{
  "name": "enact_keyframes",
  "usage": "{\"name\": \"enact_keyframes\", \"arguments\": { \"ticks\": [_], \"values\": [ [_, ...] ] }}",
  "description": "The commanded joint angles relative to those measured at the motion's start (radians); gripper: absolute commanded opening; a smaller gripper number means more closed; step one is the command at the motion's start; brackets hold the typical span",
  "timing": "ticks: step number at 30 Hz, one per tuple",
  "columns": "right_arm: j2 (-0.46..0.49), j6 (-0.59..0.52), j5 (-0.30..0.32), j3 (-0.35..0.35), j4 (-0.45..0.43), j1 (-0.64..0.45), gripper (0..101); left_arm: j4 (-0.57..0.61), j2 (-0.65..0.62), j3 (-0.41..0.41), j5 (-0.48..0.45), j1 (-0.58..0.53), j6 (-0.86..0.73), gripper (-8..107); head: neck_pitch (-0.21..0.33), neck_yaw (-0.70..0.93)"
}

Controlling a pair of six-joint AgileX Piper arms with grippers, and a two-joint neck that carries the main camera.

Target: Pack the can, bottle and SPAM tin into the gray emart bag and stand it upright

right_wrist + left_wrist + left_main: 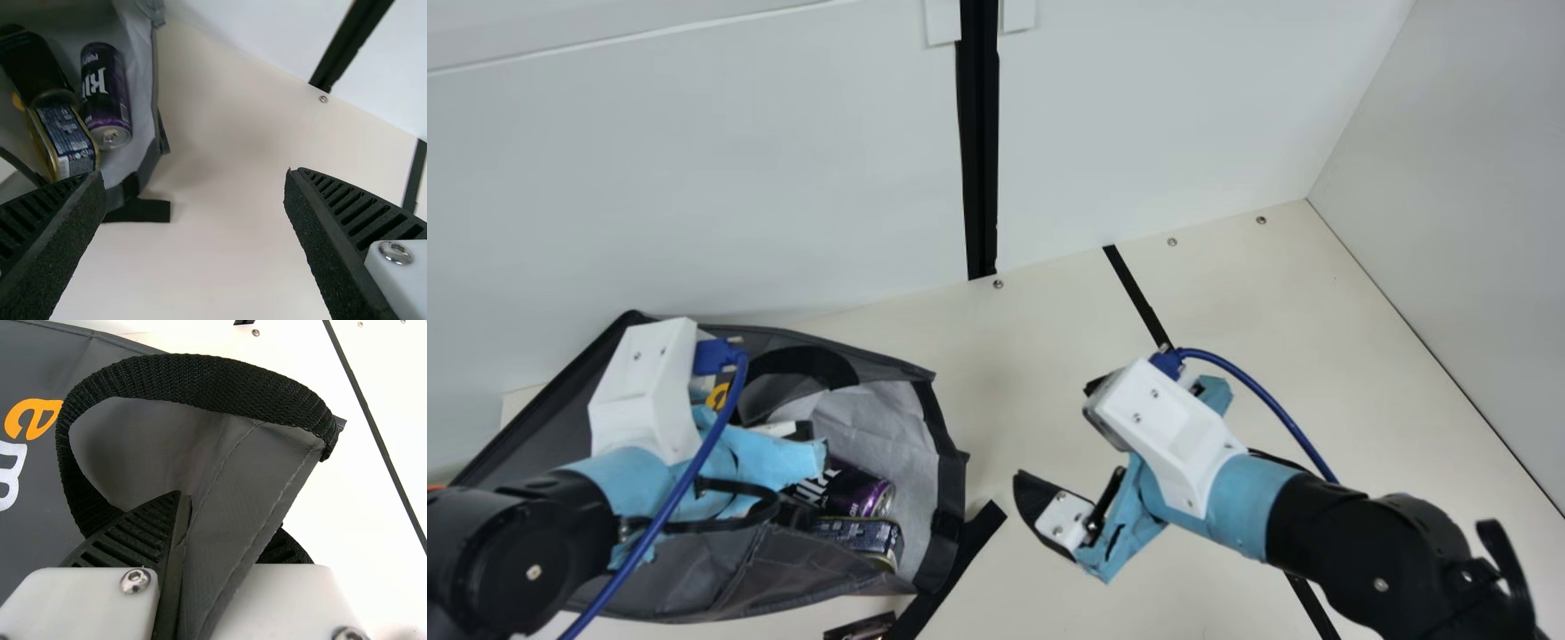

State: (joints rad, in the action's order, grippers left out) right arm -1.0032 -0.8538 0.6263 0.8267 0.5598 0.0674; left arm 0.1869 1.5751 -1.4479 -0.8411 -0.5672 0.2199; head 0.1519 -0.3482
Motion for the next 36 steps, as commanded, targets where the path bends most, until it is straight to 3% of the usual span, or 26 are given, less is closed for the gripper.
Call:
{"name": "enact_keyframes", "arguments": {
  "ticks": [1,20,26,36],
  "values": [
    [0.017,-0.006,0.023,0.003,-0.003,-0.034,95,0.0,0.0,0.0,0.0,0.0,0.0,-8,0.023,-0.001],
    [0.117,-0.15,0.253,0.036,0.036,-0.384,95,0.0,0.0,0.0,0.0,0.0,0.0,-8,0.023,-0.001],
    [0.138,-0.105,0.281,0.052,-0.009,-0.45,95,0.0,0.0,0.0,0.0,0.0,0.0,-8,0.023,-0.001],
    [0.185,0.062,0.312,0.083,-0.136,-0.504,95,0.0,0.0,0.0,0.0,0.0,0.0,-8,0.023,-0.001]
  ]
}}
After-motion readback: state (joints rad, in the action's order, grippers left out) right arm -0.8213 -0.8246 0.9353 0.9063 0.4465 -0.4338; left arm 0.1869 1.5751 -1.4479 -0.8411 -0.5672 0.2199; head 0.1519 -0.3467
